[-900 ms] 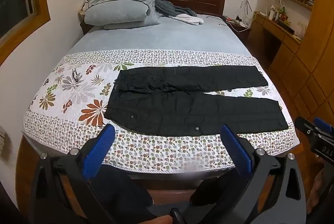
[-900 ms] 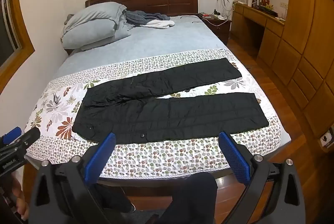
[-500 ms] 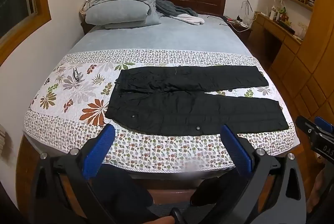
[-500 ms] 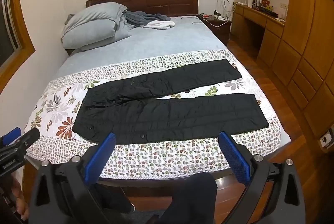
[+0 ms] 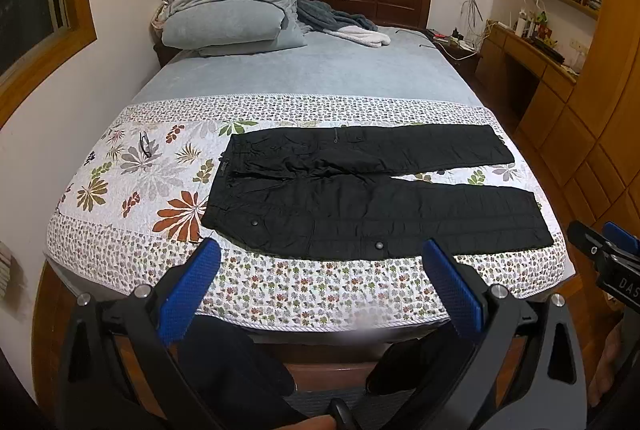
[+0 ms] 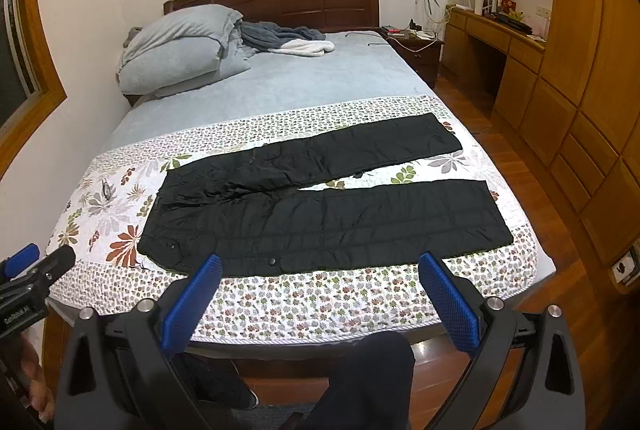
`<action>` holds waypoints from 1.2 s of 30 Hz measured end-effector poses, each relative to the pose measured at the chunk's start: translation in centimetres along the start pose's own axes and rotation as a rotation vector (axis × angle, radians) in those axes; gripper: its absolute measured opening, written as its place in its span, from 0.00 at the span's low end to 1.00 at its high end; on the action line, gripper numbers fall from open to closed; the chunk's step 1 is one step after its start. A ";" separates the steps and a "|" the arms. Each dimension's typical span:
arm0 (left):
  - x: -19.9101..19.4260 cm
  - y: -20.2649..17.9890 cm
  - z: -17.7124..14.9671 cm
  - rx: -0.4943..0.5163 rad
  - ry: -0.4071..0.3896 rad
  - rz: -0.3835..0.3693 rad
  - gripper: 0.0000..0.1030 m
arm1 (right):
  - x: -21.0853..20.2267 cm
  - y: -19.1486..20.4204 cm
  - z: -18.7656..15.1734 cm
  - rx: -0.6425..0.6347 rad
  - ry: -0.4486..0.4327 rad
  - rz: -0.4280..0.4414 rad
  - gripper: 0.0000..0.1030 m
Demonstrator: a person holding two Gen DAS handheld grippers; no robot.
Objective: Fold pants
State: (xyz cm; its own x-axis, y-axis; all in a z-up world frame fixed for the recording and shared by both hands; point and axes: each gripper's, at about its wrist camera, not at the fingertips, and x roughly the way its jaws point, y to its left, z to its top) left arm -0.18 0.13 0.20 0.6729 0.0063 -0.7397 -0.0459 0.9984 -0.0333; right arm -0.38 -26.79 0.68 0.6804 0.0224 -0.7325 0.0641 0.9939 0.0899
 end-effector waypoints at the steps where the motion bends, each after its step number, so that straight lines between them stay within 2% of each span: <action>1: 0.1 0.0 0.0 0.000 0.001 -0.001 0.97 | 0.0 0.0 0.0 0.000 0.000 0.000 0.97; 36: 0.1 -0.3 -0.2 0.002 -0.001 0.000 0.97 | -0.5 -0.1 0.1 -0.004 -0.005 -0.004 0.97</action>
State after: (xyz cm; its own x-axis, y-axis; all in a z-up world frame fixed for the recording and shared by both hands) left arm -0.20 -0.19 0.00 0.6738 0.0063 -0.7389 -0.0445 0.9985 -0.0321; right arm -0.62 -26.88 1.13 0.6838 0.0175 -0.7295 0.0642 0.9944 0.0840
